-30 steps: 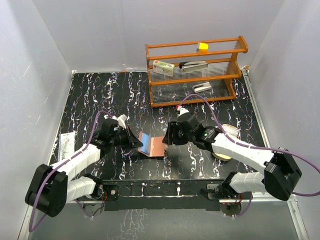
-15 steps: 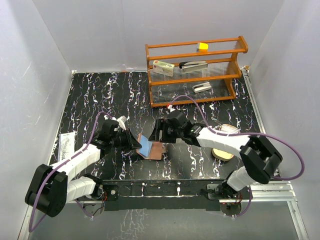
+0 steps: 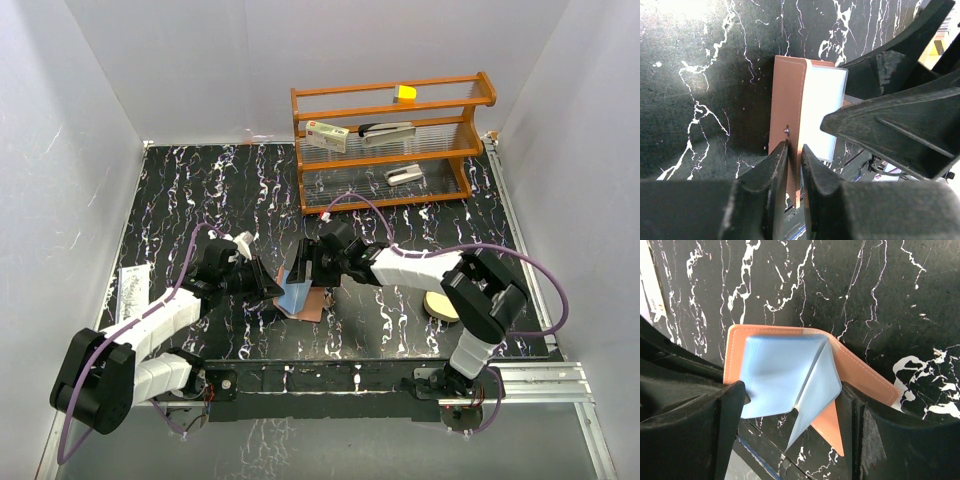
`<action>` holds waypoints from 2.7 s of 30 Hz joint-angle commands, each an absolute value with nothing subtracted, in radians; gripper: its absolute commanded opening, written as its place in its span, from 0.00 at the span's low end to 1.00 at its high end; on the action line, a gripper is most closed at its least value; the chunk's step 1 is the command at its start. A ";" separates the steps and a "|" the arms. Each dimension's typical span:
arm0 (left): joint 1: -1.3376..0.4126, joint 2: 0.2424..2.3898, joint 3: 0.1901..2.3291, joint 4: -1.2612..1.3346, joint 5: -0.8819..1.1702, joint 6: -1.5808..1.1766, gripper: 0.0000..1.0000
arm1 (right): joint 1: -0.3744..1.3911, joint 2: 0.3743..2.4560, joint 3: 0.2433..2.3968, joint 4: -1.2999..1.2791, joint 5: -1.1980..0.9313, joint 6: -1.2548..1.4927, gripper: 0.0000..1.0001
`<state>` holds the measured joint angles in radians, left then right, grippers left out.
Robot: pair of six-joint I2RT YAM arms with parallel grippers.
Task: Put the credit cards into the card holder
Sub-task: Open the card holder at the center of the board.
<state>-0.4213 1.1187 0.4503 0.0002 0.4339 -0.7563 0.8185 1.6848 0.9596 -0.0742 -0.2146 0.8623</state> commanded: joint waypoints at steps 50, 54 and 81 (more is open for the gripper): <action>-0.426 1.097 0.424 0.066 0.493 -0.772 0.00 | 0.825 1.602 0.983 -0.340 0.114 0.717 0.62; -0.425 1.103 0.424 0.076 0.497 -0.768 0.00 | 0.827 1.545 0.992 -0.324 0.042 0.712 0.58; -0.426 1.118 0.414 0.079 0.476 -0.758 0.00 | 0.848 1.763 1.046 -0.027 -0.207 0.882 0.53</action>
<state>-0.4213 1.1225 0.4225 0.0666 0.4629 -0.7692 0.8436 1.7329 1.0027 -0.1158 -0.1776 0.8543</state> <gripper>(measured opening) 0.031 0.516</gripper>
